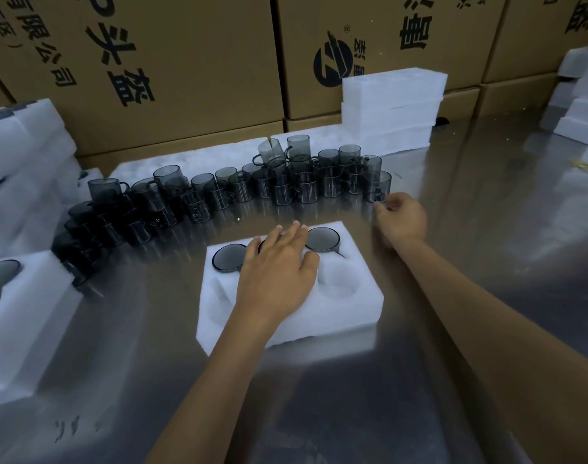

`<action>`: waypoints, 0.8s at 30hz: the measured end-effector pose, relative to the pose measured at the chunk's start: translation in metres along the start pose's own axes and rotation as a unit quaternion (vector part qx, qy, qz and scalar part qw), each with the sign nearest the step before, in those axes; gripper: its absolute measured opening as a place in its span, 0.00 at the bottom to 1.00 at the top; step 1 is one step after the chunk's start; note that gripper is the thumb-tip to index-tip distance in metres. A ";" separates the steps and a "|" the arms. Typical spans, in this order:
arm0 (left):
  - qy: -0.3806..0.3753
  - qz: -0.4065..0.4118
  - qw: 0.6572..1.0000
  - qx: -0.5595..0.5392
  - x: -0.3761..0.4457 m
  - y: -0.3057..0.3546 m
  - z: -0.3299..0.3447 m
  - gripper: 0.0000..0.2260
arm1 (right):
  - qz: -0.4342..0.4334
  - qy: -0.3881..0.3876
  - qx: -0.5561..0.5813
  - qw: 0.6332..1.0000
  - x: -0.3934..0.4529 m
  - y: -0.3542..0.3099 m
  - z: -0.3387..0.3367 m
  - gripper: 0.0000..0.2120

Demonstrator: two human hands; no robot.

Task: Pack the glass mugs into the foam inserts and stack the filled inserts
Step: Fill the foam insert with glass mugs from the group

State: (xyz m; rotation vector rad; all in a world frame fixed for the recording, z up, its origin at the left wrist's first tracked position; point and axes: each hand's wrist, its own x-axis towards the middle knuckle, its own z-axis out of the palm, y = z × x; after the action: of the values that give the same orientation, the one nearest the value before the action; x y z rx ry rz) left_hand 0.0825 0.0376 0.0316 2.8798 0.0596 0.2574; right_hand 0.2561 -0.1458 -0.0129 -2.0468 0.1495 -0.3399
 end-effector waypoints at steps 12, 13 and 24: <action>0.011 -0.002 0.998 -0.054 0.005 -0.004 -0.002 0.23 | 0.031 0.095 0.004 0.995 0.007 -0.003 0.003 0.08; 0.010 -0.002 0.998 -0.059 0.004 -0.004 -0.002 0.22 | 0.021 0.099 0.023 0.995 0.004 0.000 0.000 0.07; 0.115 0.025 0.931 -0.346 -0.015 0.004 -0.022 0.18 | 0.062 -0.070 0.365 0.926 -0.074 -0.013 -0.053 0.20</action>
State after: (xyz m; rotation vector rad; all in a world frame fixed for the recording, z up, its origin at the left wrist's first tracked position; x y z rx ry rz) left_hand 0.0635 0.0377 0.0508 2.1411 -0.0543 0.5088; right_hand 0.1688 -0.1655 0.0086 -1.3062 0.0490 -0.1335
